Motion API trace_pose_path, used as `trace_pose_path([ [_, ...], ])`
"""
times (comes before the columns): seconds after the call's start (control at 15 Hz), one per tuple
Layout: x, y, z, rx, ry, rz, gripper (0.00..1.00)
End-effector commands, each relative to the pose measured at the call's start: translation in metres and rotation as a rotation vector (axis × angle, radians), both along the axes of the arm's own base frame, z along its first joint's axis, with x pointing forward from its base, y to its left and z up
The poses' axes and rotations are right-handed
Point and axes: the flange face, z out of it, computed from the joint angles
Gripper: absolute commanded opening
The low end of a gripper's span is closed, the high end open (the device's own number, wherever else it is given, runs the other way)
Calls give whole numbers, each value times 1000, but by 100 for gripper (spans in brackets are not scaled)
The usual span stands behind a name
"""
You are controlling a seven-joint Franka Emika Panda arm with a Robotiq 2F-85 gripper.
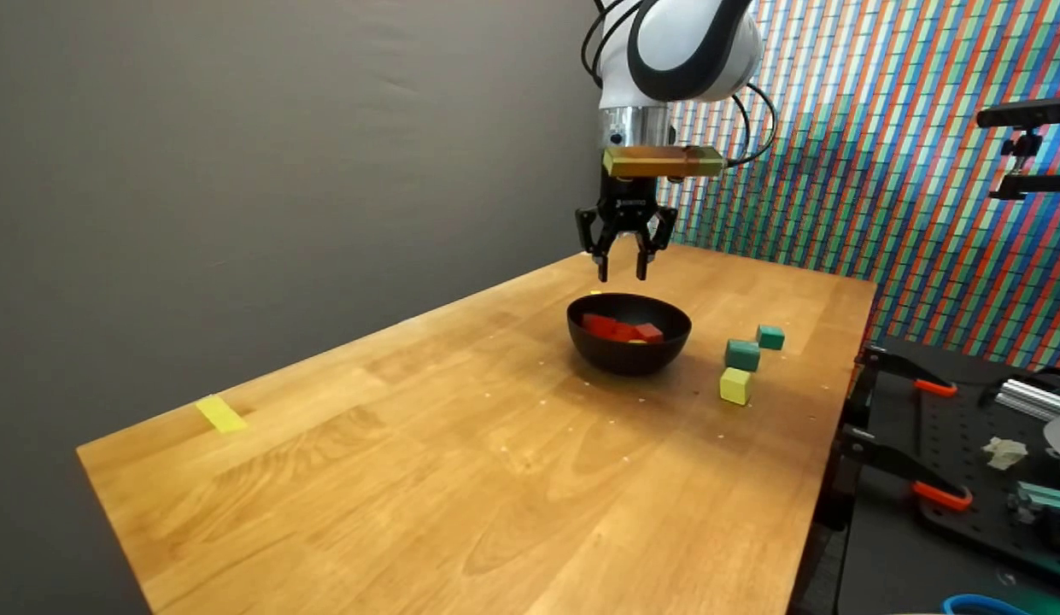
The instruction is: Pick up all the blocks from the table and put them in the black bowl.
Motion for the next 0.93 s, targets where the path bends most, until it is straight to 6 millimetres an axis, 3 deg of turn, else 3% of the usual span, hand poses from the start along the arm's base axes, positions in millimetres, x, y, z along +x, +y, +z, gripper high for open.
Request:
trace_pose_path([
  [0.0,6,-14,-4,-3,-45,-49,92],
  [0.13,13,-25,-1,-26,-119,-84,100],
  [0.33,28,-43,7,-60,-231,-129,100],
  [0.6,46,-65,-23,-100,-213,-167,100],
  [0.87,59,-66,-59,-119,-152,-160,92],
])
